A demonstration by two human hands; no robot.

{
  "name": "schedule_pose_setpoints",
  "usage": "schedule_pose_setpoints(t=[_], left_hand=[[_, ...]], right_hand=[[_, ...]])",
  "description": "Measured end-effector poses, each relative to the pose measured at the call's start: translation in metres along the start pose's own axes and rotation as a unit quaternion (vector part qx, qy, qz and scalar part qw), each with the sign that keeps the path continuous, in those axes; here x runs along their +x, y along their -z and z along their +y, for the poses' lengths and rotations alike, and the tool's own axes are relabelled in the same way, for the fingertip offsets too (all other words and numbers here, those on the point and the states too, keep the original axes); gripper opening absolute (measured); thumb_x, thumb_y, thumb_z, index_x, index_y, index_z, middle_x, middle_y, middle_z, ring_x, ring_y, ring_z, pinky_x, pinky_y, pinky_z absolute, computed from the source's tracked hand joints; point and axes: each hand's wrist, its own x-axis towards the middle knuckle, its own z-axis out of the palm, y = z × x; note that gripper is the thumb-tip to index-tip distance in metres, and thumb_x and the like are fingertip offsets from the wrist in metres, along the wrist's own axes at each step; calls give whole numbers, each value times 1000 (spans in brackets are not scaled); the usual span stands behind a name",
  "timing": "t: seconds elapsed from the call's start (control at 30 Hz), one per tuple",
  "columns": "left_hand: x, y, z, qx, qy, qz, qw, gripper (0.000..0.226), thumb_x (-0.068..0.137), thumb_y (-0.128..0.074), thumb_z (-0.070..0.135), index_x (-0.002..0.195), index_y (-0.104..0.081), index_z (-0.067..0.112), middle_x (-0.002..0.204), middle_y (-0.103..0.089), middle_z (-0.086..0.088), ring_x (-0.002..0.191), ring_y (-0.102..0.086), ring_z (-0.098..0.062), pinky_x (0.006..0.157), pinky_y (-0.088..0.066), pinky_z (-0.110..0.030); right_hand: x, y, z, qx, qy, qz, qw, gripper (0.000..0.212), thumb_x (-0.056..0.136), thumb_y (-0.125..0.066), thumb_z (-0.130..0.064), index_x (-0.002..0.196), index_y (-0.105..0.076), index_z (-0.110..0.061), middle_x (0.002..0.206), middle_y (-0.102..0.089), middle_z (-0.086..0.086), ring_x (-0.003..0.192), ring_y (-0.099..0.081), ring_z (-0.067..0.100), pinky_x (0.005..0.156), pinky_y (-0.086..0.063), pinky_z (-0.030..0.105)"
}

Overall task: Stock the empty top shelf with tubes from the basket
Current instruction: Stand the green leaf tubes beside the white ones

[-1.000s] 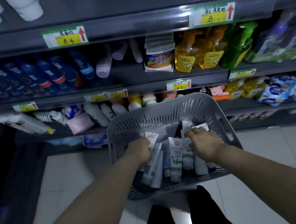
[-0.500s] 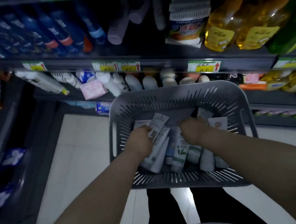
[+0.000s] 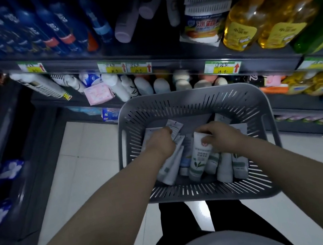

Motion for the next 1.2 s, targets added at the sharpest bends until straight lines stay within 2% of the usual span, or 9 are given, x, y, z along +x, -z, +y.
schedule_pose_setpoints(t=[0.13, 0.23, 0.33, 0.6, 0.73, 0.83, 0.97, 1.07, 1.2], left_hand=[[7, -4, 13, 39, 16, -38, 998, 46, 96, -50, 15, 141, -41, 6, 141, -49, -15, 127, -49, -27, 102, -40, -32], [13, -12, 21, 83, 27, -37, 995, 37, 95, -52, 18, 131, -53, 7, 135, -54, -15, 122, -54, -29, 100, -44, -38], [20, -22, 29, 129, 40, -24, 990, 37, 95, -51, 22, 129, -54, 7, 135, -55, -14, 124, -51, -29, 100, -45, -40], [22, -32, 38, 232, 35, 54, 971, 29, 93, -49, 17, 120, -59, 10, 128, -59, -11, 121, -52, -26, 95, -44, -34], [0, -12, 36, 112, 51, 69, 990, 30, 92, -51, 17, 120, -59, 7, 121, -63, -15, 112, -60, -31, 89, -49, -36], [-29, 3, 25, 24, 40, 123, 991, 32, 91, -50, 15, 121, -61, 8, 117, -66, -19, 109, -61, -35, 86, -48, -35], [-64, 20, 12, -70, 21, 189, 979, 29, 93, -48, 10, 118, -62, 7, 114, -68, -19, 106, -62, -32, 80, -44, -26], [-88, 42, 6, -121, -6, 223, 967, 19, 93, -50, 11, 106, -65, 10, 106, -70, -12, 99, -63, -26, 70, -36, -21], [-123, 85, 3, -138, -103, 276, 946, 16, 92, -53, 11, 100, -66, 9, 102, -71, -6, 95, -64, -21, 72, -43, -25]], right_hand=[[-23, 19, -13, -14, 19, 83, 996, 32, 94, -56, -14, 126, -62, -17, 126, -63, 4, 114, -58, 22, 86, -42, 25], [-32, 29, -10, -46, 2, 125, 991, 31, 93, -57, -17, 123, -62, -21, 120, -66, 5, 109, -59, 24, 86, -47, 32], [-36, 34, -2, -54, -13, 119, 991, 26, 91, -59, -17, 116, -66, -20, 115, -67, 5, 105, -61, 24, 85, -48, 33], [-38, 26, 8, -81, 76, 121, 986, 21, 91, -59, -16, 109, -69, -19, 105, -61, 8, 105, -53, 25, 86, -44, 34], [-38, 23, 6, -94, 111, 123, 982, 19, 93, -57, -18, 107, -70, -22, 106, -67, 2, 102, -52, 25, 79, -37, 29], [-44, 20, 0, -114, 127, 136, 976, 20, 94, -56, -24, 108, -70, -27, 106, -68, -3, 106, -49, 23, 74, -26, 27], [-56, 20, -15, -89, 142, 165, 972, 20, 93, -57, -20, 104, -73, -27, 100, -70, -1, 99, -58, 24, 84, -46, 36], [-69, 21, -35, -83, 143, 190, 968, 20, 94, -55, -19, 108, -70, -23, 102, -68, 0, 95, -63, 21, 82, -50, 39], [-89, 17, -68, -96, 141, 281, 944, 17, 90, -60, -19, 102, -69, -27, 95, -70, -5, 96, -66, 20, 82, -51, 42]])
